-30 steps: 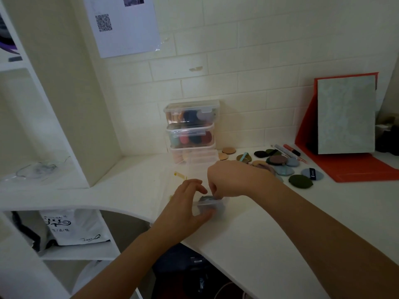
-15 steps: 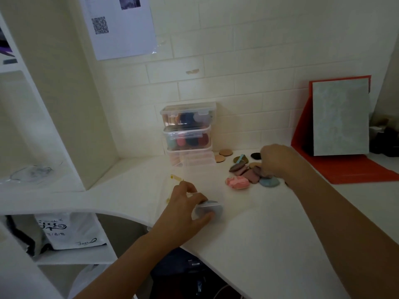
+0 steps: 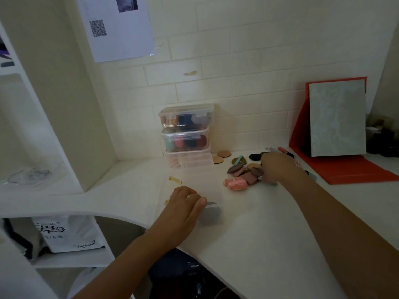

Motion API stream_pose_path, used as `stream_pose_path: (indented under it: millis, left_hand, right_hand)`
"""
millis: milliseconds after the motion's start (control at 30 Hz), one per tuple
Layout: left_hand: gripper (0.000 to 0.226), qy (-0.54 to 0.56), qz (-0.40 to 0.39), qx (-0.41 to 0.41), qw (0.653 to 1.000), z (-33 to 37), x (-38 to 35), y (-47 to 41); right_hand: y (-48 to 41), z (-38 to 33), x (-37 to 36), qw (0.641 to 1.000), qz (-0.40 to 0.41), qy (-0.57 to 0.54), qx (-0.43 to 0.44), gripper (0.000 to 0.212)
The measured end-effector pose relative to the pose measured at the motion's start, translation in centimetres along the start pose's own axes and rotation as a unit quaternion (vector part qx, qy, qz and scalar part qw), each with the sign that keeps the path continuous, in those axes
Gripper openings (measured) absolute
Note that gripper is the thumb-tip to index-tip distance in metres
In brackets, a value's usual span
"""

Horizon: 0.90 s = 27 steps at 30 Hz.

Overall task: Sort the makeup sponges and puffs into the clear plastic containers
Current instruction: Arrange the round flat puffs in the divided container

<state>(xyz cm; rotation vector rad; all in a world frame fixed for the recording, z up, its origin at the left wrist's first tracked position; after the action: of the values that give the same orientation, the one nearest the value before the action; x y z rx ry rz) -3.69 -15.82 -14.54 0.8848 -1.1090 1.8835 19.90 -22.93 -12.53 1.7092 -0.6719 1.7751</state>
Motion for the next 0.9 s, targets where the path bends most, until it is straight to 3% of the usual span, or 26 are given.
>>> stream_pose_path:
  millis: [133, 233, 367, 467, 900]
  left_hand:
    - [0.055, 0.0, 0.004, -0.003, 1.0, 0.0, 0.0, -0.1]
    - [0.056, -0.001, 0.008, -0.005, 1.0, 0.2, 0.0, -0.1]
    - [0.063, 0.0, 0.009, -0.014, 1.0, 0.7, 0.3, -0.2]
    - [0.067, -0.004, 0.004, -0.017, 1.0, 0.8, 0.4, -0.2]
    - [0.059, 0.015, -0.006, 0.02, 1.0, -0.4, 0.0, -0.3]
  right_hand:
    - [1.7, -0.7, 3.1, 0.999, -0.003, 0.022, 0.032, 0.016]
    - [3.4, -1.4, 5.5, 0.994, -0.011, -0.074, 0.084, 0.008]
    - [6.9, -5.2, 8.6, 0.951, 0.023, -0.219, 0.219, 0.007]
    - [8.3, -8.8, 8.5, 0.928, 0.021, -0.234, 0.289, 0.008]
    - [7.9, -12.1, 5.5, 0.924, -0.024, -0.193, 0.329, 0.014]
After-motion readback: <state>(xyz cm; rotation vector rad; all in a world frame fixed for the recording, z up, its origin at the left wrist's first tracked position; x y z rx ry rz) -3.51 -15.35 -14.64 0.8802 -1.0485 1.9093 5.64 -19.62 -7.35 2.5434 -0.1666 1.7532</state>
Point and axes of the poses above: each hand's wrist, its own y-axis away from the middle knuckle, its own x-axis out of the back of the hand, z = x × y, the point moved 9 cm from there along -y, towards the middle knuckle, and after that the axes turned 3 degrees about -z, right-handed, at the moved point
